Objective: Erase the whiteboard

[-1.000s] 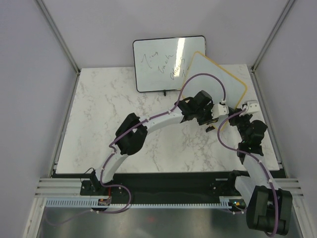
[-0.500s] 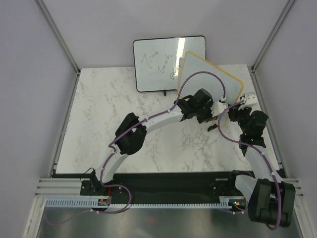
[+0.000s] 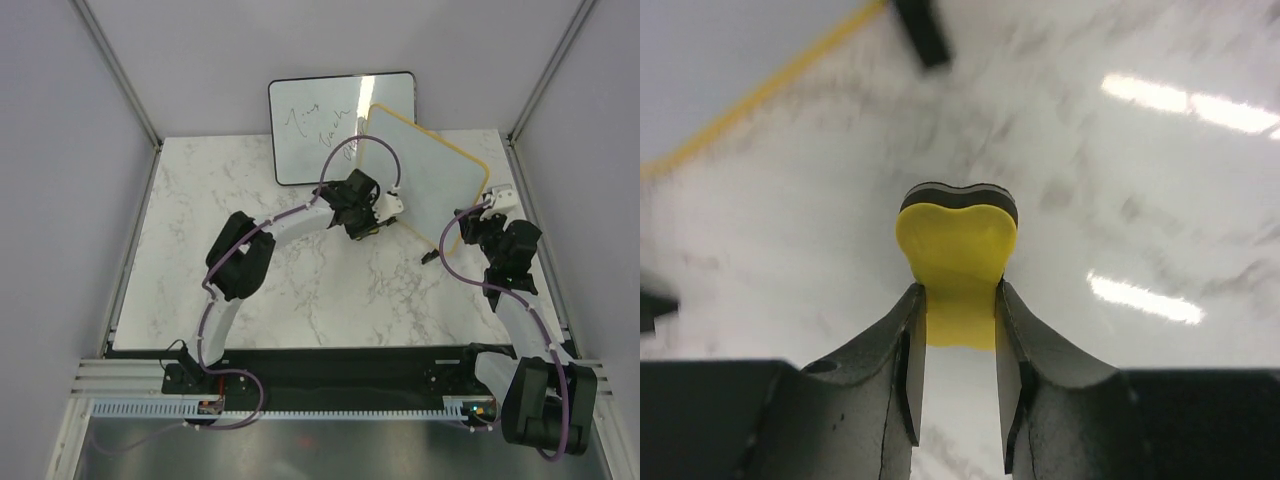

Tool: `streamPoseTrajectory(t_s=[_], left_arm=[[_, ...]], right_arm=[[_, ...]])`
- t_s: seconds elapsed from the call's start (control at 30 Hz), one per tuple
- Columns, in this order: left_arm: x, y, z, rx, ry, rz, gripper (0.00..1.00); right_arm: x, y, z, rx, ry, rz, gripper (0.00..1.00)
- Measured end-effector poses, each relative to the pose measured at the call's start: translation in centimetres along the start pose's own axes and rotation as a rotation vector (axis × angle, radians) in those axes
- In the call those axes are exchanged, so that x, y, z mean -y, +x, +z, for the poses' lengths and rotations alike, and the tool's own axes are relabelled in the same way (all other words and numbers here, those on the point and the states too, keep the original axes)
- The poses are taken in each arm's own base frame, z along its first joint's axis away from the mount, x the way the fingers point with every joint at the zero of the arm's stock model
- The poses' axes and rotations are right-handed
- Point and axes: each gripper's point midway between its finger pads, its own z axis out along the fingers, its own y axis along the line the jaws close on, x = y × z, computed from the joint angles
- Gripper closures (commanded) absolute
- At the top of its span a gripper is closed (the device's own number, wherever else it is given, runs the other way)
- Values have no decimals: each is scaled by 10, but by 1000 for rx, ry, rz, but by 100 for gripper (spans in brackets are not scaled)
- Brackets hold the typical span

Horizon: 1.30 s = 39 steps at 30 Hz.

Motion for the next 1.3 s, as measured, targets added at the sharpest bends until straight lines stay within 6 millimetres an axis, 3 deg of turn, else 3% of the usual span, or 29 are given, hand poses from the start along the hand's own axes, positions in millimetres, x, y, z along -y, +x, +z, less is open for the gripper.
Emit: streamPoseTrajectory(t_s=[0.13, 0.23, 0.27, 0.33, 0.37, 0.43, 0.47, 0.6, 0.7, 0.77, 0.87, 0.97, 1.1, 1.3], left_arm=[[-31, 77, -21, -140, -47, -62, 98], [-58, 109, -43, -176, -91, -116, 93], [-65, 118, -50, -186, -104, -132, 77], [-78, 138, -63, -217, -134, -162, 55], [-81, 147, -67, -232, -138, -172, 38], [-79, 156, -70, -249, -128, -171, 18], [-76, 158, -71, -253, -116, -167, 16], [-65, 140, -72, -200, -63, -162, 11], [-75, 107, -78, -107, -57, -189, 12], [-94, 77, -86, -14, -88, -223, 13], [-145, 25, -103, 154, -180, -274, 16], [-188, -9, -108, 281, -256, -302, 19], [-198, -10, -93, 305, -255, -341, 22], [-163, -1, -60, 250, -179, -349, 22]], right_arm=[[-1, 1, 0, -5, -6, -1, 100], [-1, 3, -1, -11, -9, -2, 100], [-1, 4, -1, -13, -11, -4, 100], [-1, 6, -1, -21, -14, -3, 100], [-1, 7, -1, -27, -15, -3, 100], [-1, 11, -1, -39, -18, -1, 100], [-1, 13, -1, -46, -20, 2, 100], [0, 22, -1, -77, -23, 11, 100], [1, 22, 0, -86, -29, 17, 100], [2, 22, 0, -91, -35, 18, 100], [3, 23, 0, -100, -46, 16, 100], [5, 24, 1, -119, -54, 22, 100], [8, 25, 1, -136, -61, 32, 100], [13, 26, -2, -144, -56, 43, 100]])
